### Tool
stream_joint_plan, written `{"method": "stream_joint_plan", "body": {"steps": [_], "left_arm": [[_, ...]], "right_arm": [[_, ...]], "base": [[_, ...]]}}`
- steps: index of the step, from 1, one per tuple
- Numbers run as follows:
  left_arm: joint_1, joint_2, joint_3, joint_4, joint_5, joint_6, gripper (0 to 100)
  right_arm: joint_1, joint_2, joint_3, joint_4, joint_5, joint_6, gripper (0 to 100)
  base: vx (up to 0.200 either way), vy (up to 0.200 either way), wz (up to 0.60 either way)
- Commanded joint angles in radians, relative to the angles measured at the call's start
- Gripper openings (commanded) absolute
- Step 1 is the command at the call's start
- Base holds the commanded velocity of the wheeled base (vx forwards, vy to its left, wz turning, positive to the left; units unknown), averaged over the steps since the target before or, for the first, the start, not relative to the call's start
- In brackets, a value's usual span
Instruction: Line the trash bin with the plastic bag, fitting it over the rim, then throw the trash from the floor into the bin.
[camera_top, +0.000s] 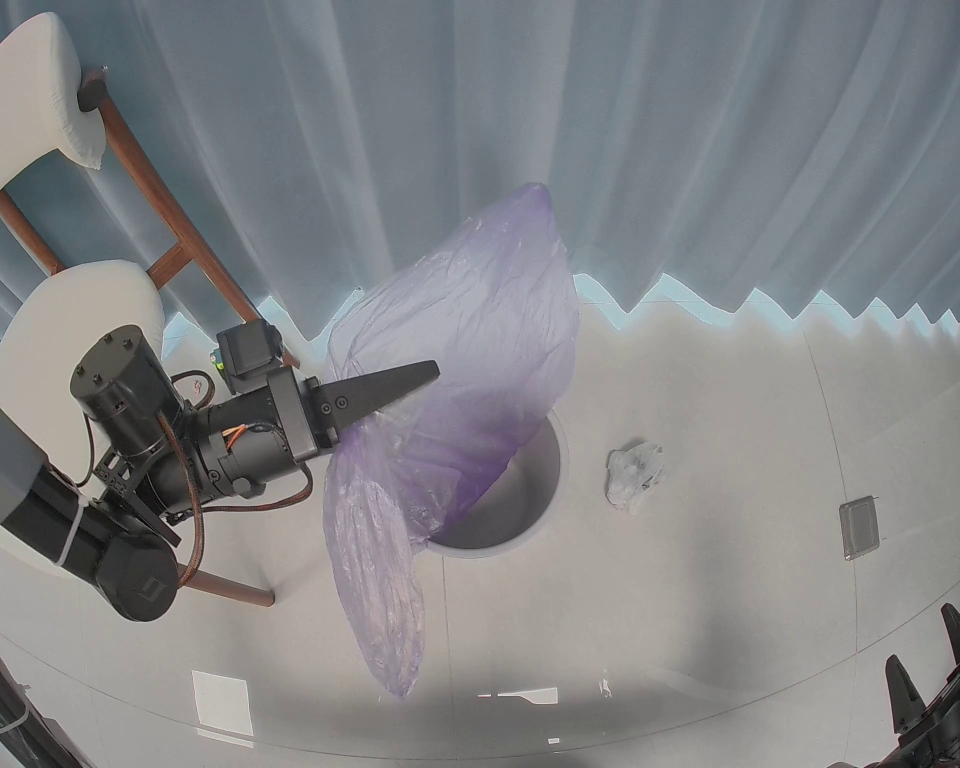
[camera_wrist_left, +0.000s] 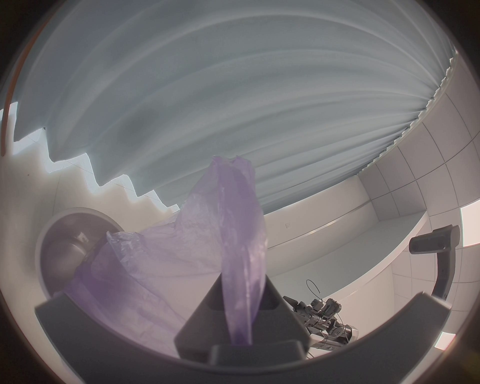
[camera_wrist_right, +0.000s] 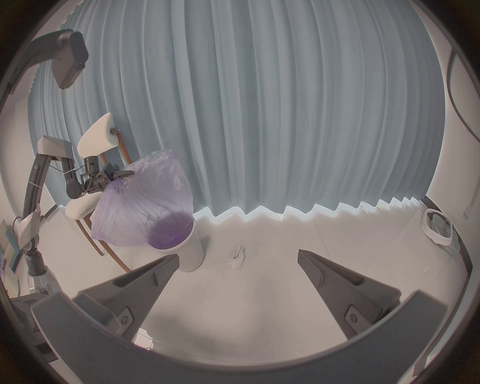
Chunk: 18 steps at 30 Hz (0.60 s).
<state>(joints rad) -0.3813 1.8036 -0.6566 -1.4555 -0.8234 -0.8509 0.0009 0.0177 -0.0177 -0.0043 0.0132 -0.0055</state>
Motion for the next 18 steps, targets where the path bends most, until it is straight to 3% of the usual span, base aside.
{"method": "stream_joint_plan", "body": {"steps": [1,11,18], "left_arm": [[-0.002,0.085,0.008,-0.048,0.001,-0.001,0],[-0.010,0.135,-0.083,-0.051,0.000,0.004,0],[-0.079,0.163,-0.089,-0.051,0.000,0.001,0]], "right_arm": [[0.001,-0.018,0.018,0.000,0.001,-0.002,100],[0.001,-0.018,0.018,0.000,0.004,-0.002,100],[0.001,-0.018,0.018,0.000,0.002,-0.007,100]], "base": [[0.000,0.000,0.00],[0.000,0.000,0.00],[0.000,0.000,0.00]]}}
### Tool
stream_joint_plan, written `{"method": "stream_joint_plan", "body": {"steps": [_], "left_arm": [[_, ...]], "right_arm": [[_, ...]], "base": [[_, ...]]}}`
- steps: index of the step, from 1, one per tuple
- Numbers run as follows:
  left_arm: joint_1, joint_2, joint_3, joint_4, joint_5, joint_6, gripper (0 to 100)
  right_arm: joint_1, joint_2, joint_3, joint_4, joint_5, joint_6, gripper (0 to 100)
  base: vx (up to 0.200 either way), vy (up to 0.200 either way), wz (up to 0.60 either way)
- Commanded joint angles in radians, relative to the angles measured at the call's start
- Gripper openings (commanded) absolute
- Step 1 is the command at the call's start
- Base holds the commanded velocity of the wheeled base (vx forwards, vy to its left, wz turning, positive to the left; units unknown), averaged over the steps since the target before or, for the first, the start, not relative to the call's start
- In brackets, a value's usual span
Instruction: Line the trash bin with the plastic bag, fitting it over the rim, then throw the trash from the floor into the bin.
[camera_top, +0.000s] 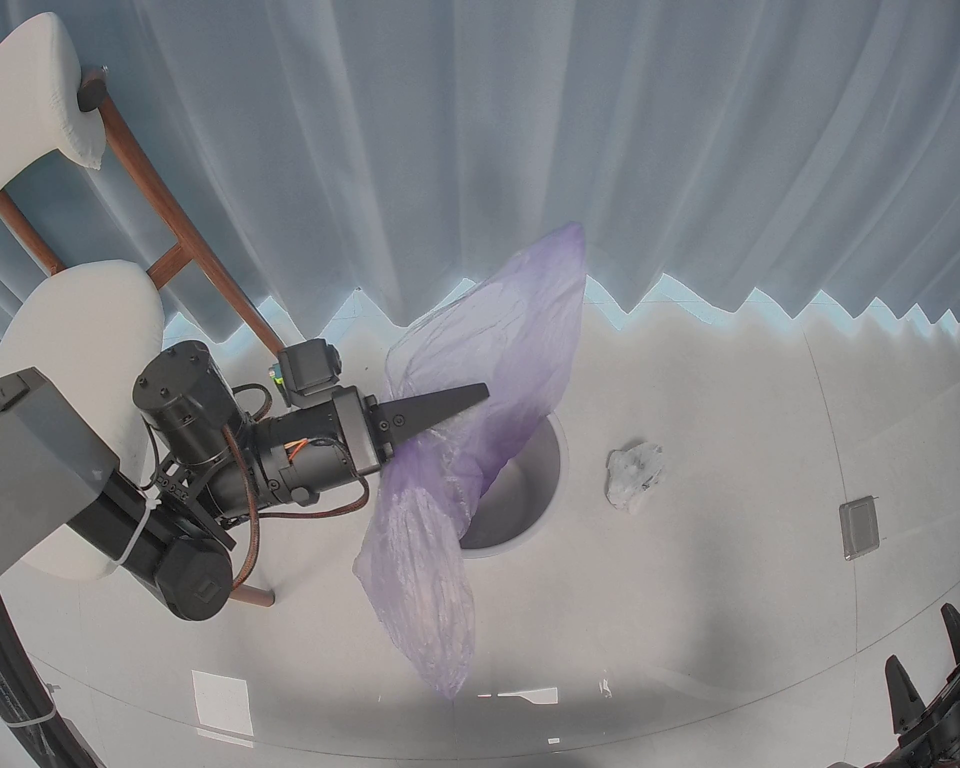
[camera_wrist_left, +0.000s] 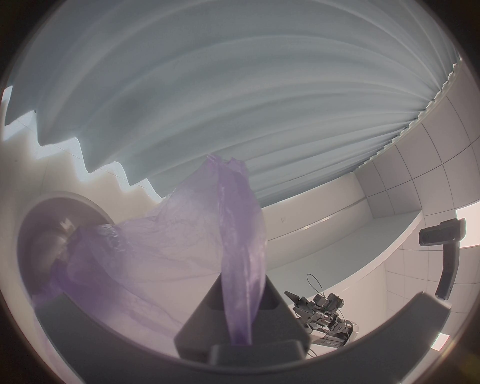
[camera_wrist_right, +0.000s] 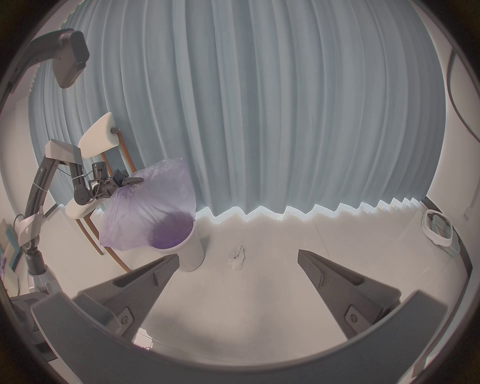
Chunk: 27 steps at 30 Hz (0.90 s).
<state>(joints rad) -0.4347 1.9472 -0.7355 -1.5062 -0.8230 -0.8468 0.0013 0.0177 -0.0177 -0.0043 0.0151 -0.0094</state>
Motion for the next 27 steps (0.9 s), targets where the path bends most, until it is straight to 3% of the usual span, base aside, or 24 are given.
{"method": "stream_joint_plan", "body": {"steps": [1,13,23,27], "left_arm": [[-0.032,0.018,-0.021,0.001,-0.002,-0.006,0],[-0.053,0.064,-0.128,0.069,-0.002,-0.011,0],[0.010,0.070,-0.128,0.069,-0.035,-0.015,0],[0.047,0.071,-0.122,0.044,-0.068,-0.015,0]], "right_arm": [[0.000,-0.018,0.018,0.000,0.002,-0.003,100],[0.000,-0.018,0.018,0.000,0.002,-0.014,100],[0.000,-0.018,0.018,0.000,0.002,-0.008,100],[0.000,-0.018,0.018,0.000,-0.001,0.012,100]], "base": [[0.000,0.000,0.00],[0.000,0.000,0.00],[0.000,0.000,0.00],[0.200,0.000,0.00]]}}
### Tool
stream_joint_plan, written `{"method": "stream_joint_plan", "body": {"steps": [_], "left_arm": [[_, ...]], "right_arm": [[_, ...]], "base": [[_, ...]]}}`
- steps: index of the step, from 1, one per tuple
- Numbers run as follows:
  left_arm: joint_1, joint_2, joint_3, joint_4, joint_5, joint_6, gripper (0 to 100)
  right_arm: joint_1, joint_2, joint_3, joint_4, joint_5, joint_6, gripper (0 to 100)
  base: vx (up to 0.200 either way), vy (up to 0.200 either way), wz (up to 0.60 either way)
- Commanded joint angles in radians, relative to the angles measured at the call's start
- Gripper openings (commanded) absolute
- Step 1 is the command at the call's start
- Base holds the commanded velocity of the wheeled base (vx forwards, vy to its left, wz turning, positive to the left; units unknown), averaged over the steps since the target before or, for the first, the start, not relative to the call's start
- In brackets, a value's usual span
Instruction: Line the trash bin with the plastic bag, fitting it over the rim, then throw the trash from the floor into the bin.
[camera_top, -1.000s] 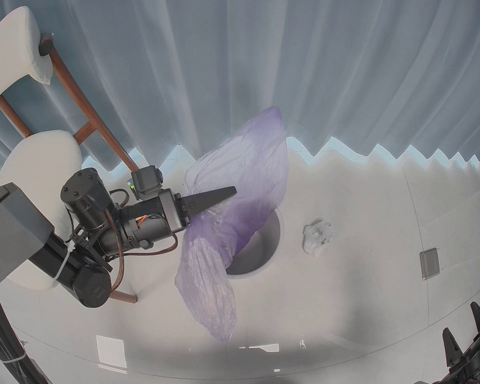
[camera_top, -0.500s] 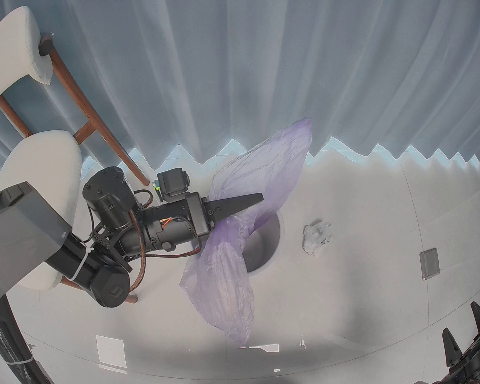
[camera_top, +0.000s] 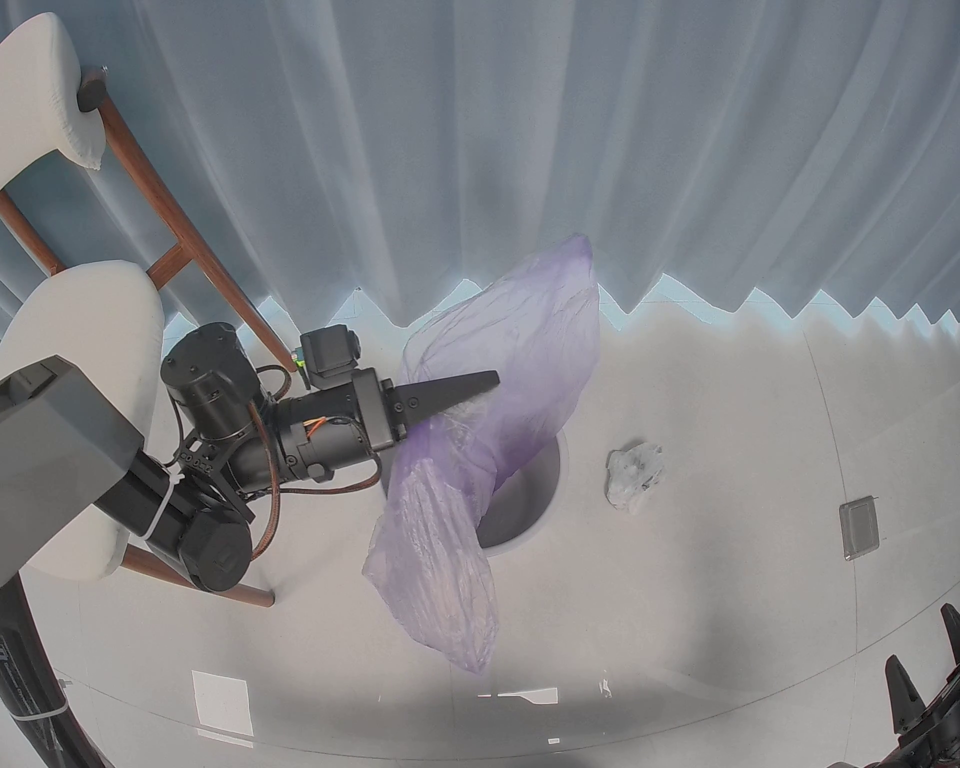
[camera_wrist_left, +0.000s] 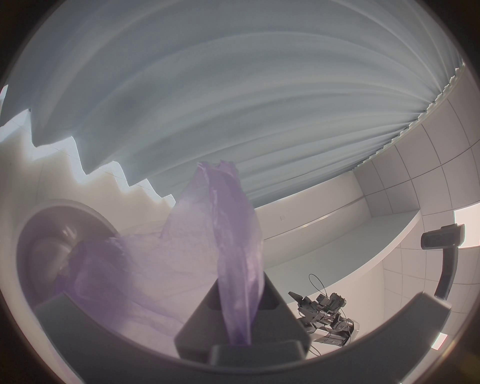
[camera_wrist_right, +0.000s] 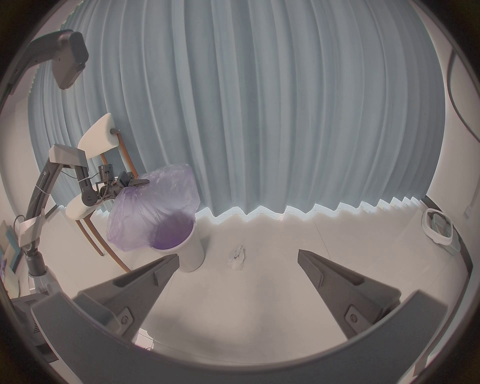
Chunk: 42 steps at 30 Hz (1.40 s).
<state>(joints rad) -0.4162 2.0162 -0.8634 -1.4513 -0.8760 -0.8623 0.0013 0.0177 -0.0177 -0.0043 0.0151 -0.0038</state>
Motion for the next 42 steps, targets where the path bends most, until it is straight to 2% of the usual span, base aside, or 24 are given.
{"method": "stream_joint_plan", "body": {"steps": [1,5,14,19,23,24,28,30,32,36,39,42], "left_arm": [[0.030,0.003,0.006,-0.011,-0.020,0.002,0],[0.005,-0.005,0.007,-0.037,-0.028,0.000,0],[-0.067,-0.030,0.046,-0.054,-0.017,0.011,0],[-0.087,-0.051,0.078,-0.052,-0.017,0.065,0],[-0.089,-0.065,0.086,-0.052,-0.015,0.072,0],[-0.087,-0.066,0.081,-0.052,-0.005,0.072,0],[-0.089,-0.086,0.087,-0.052,0.011,0.074,0],[-0.087,-0.103,0.087,-0.043,0.018,0.077,0],[-0.087,-0.113,0.099,-0.043,0.018,0.091,0],[-0.087,-0.137,0.130,-0.043,0.018,0.105,0],[-0.087,-0.155,0.142,-0.041,0.018,0.105,0],[-0.087,-0.172,0.161,-0.041,0.025,0.103,0]], "right_arm": [[0.000,-0.018,0.018,0.000,-0.001,0.007,100],[0.000,-0.018,0.016,0.004,0.002,-0.001,100],[0.005,-0.007,0.015,0.006,0.003,-0.008,100],[0.003,-0.018,0.018,0.000,0.003,-0.008,100],[0.006,-0.002,0.008,-0.109,0.005,-0.008,100],[0.013,0.028,0.012,-0.189,0.017,-0.022,100],[0.057,0.136,-0.074,-0.189,0.057,-0.031,100],[0.129,0.272,-0.128,-0.186,0.057,0.005,100],[0.186,0.383,-0.160,-0.184,0.054,0.090,100],[0.198,0.574,-0.237,-0.197,0.063,0.242,100],[0.198,0.654,-0.283,-0.187,0.097,0.301,100],[0.197,0.722,-0.318,-0.187,0.137,0.314,100]], "base": [[0.200,0.000,0.00],[0.200,0.000,0.00],[0.000,0.000,0.00],[0.000,0.000,0.00],[0.000,0.000,0.00],[0.000,0.000,0.00],[0.000,0.000,0.00],[0.000,0.000,0.00],[0.000,0.000,0.00],[0.000,0.000,0.00],[0.000,0.000,0.00],[0.000,0.000,0.00]]}}
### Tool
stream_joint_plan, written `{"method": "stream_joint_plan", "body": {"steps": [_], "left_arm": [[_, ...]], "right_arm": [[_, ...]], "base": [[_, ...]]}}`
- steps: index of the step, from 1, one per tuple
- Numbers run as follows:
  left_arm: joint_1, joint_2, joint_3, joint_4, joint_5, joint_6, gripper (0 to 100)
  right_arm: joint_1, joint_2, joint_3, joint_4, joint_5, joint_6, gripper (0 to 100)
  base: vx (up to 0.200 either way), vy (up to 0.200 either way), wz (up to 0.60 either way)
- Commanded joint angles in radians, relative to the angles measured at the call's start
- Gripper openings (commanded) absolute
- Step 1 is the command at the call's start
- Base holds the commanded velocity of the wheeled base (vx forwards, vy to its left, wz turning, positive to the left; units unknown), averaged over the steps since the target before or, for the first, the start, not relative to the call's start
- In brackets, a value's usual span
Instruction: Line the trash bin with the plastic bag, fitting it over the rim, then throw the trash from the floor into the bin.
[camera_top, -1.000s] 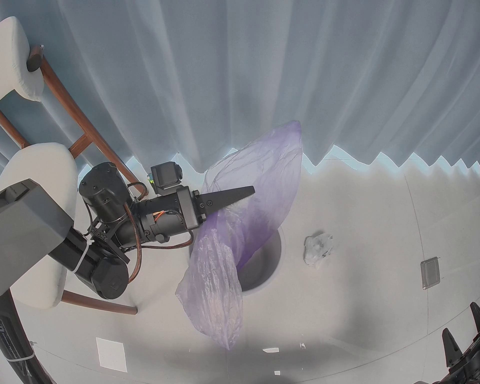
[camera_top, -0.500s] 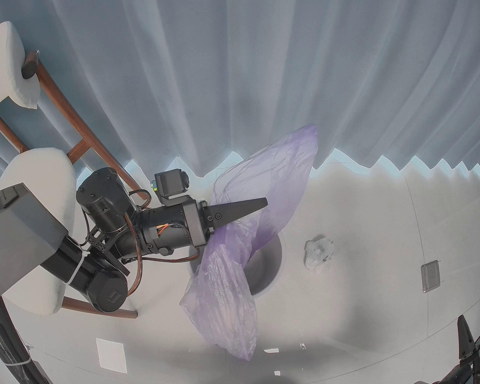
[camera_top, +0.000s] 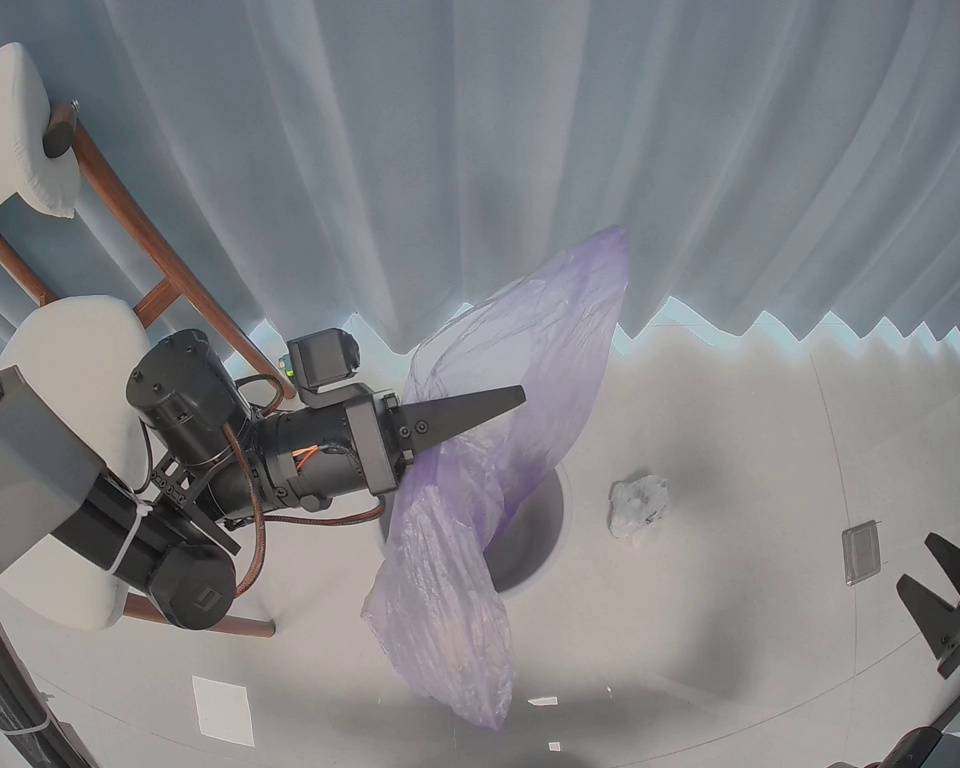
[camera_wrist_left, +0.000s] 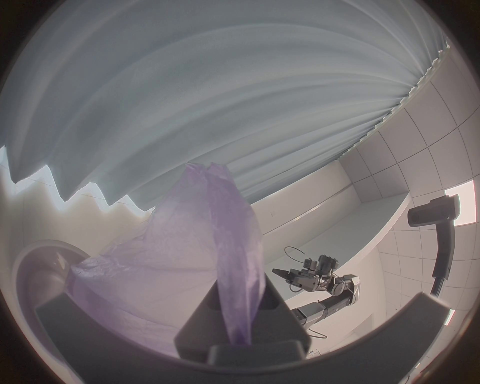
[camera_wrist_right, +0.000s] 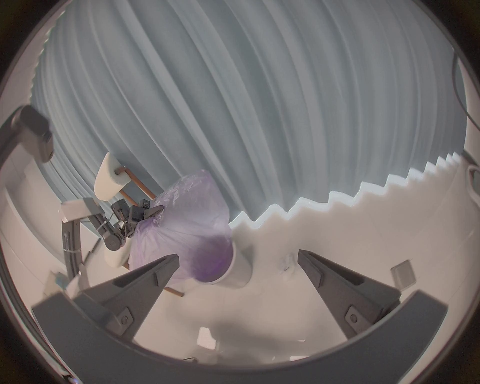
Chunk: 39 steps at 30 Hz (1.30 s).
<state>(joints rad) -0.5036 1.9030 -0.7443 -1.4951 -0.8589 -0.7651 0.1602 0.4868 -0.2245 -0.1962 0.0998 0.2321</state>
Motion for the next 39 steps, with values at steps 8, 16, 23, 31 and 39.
{"method": "stream_joint_plan", "body": {"steps": [8,16,23,31,39], "left_arm": [[0.000,-0.081,0.089,0.010,0.011,0.009,0],[0.000,-0.096,0.117,0.010,0.012,0.020,0],[0.000,-0.094,0.125,0.111,0.067,0.161,0],[0.000,-0.097,0.125,0.161,0.144,0.194,0],[0.000,-0.099,0.128,0.173,0.186,0.196,0]], "right_arm": [[0.038,0.489,-0.148,-0.017,0.064,0.078,100],[0.038,0.742,-0.162,-0.166,0.090,0.082,100],[0.036,0.935,-0.185,-0.378,0.087,0.128,100],[0.016,1.059,-0.291,-0.394,0.080,0.131,100],[-0.039,1.260,-0.437,-0.451,0.081,0.113,100]], "base": [[0.000,0.000,0.00],[0.000,0.000,0.00],[0.000,0.000,0.00],[0.000,0.000,0.00],[0.000,0.000,0.00]]}}
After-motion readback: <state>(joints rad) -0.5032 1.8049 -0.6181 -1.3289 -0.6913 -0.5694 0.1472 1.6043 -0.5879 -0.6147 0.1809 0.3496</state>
